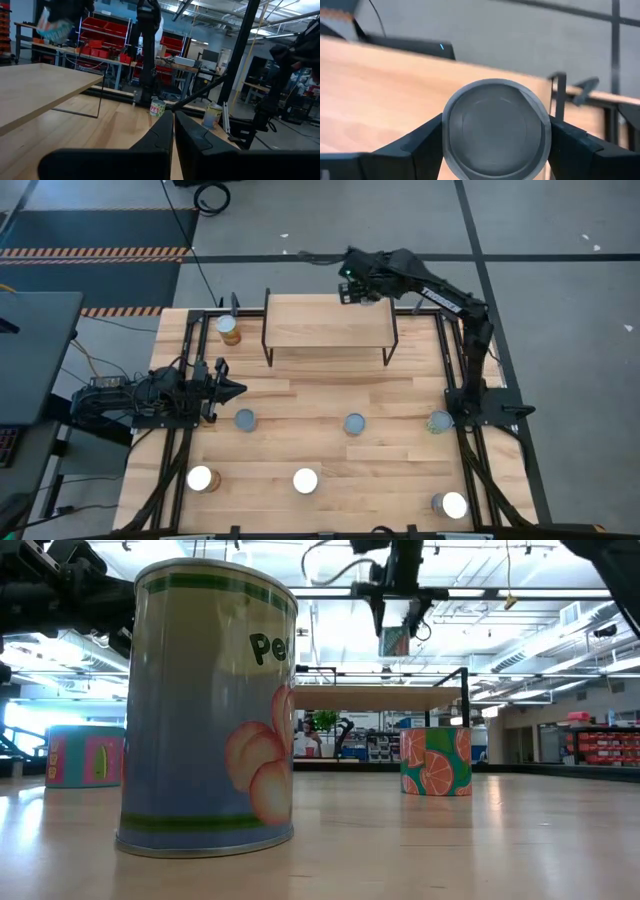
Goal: Pick and place cans onto a shelf
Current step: Put the canned carrot on the shelf
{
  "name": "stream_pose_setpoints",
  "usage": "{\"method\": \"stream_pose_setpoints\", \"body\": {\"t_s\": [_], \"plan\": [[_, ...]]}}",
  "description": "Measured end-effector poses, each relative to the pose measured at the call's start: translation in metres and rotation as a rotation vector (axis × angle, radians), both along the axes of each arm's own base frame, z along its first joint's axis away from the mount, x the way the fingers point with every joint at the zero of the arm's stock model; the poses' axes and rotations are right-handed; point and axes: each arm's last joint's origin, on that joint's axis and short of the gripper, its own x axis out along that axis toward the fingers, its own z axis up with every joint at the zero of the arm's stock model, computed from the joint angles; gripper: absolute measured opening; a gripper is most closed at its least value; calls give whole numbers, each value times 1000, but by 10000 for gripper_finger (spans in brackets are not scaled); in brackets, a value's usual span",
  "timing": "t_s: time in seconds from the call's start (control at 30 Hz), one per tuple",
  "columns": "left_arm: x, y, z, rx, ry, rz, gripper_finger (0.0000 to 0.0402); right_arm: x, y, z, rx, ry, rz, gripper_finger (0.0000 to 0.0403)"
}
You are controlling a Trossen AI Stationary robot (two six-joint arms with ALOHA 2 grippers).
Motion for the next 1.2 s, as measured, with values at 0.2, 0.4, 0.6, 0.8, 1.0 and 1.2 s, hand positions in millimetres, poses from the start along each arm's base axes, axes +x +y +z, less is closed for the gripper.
{"method": "stream_pose_setpoints", "body": {"t_s": [0.2, 0.4, 0.6, 0.8, 1.0, 1.2], "plan": [[0, 0, 0, -1, 0, 0, 23, 7, -35, -28, 53, 36, -8, 289], [0, 0, 0, 0, 0, 0, 23, -9, -59, -40, 155, 54, -62, 303], [0, 0, 0, 0, 0, 0, 23, -25, -84, -43, 217, -11, -87, 313], [0, 0, 0, 0, 0, 0, 23, -37, -97, -54, 298, -31, -105, 314], [0, 0, 0, 0, 1, 0, 23, -36, -95, -62, 341, -17, -85, 317], [0, 0, 0, 0, 0, 0, 23, -37, -94, -65, 351, 24, -69, 349]]}}
